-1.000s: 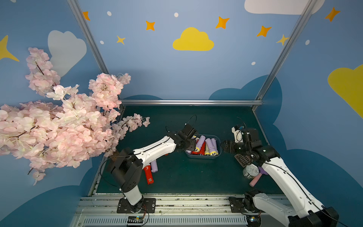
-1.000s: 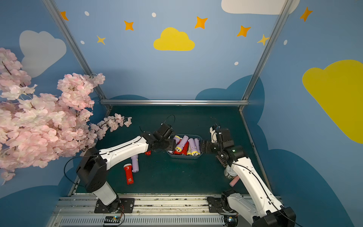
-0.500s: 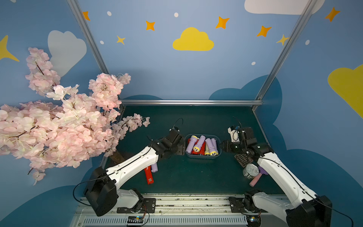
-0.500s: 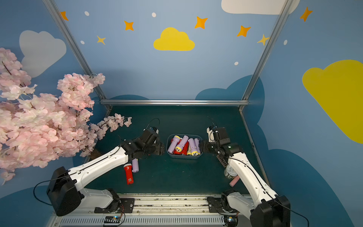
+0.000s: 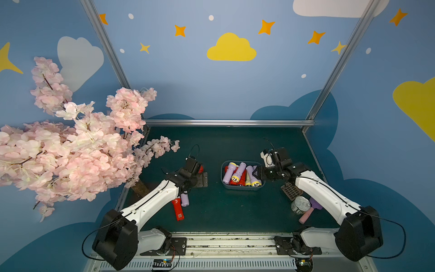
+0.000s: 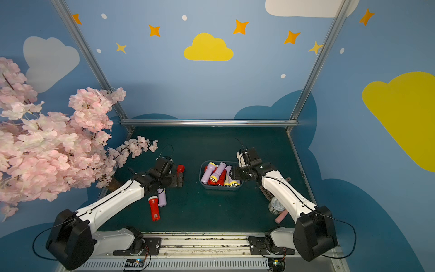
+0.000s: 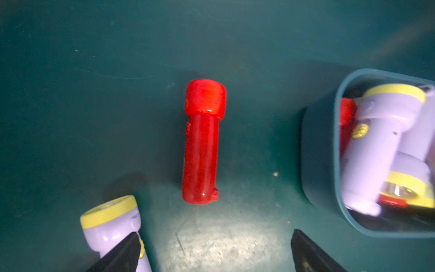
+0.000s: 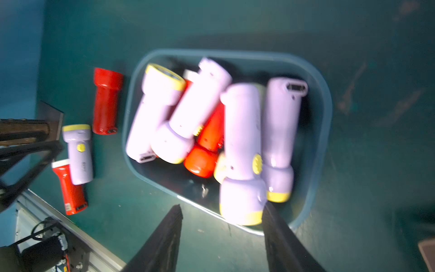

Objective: Put the flashlights into the storage boxes
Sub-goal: Pick up the flashlight from the center of the board.

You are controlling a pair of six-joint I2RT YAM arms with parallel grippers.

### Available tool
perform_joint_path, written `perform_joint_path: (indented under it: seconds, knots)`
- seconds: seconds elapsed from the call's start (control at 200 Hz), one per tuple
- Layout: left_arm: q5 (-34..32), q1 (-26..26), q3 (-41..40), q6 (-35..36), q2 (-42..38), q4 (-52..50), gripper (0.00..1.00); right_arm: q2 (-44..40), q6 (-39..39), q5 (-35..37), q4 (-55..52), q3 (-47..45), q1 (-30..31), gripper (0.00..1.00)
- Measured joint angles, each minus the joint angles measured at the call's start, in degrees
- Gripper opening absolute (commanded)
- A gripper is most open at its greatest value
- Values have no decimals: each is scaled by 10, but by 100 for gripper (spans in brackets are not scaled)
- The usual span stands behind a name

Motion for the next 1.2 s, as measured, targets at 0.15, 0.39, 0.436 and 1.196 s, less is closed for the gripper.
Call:
perform_joint_path:
  seconds: [0.15,0.39,0.436,1.196]
  knots:
    - [14,10,0,8,51,22,97,7,0,7,0,15,5,57]
    - [25,14,16,15,137,35,89,12,-3,22,-5,18,5,57]
    - [26,15,22,17,148,38,86,12,-4,24,-6,18,5,57]
    - [41,36,88,45,251,51,43,70,-17,31,-9,37,-2,57]
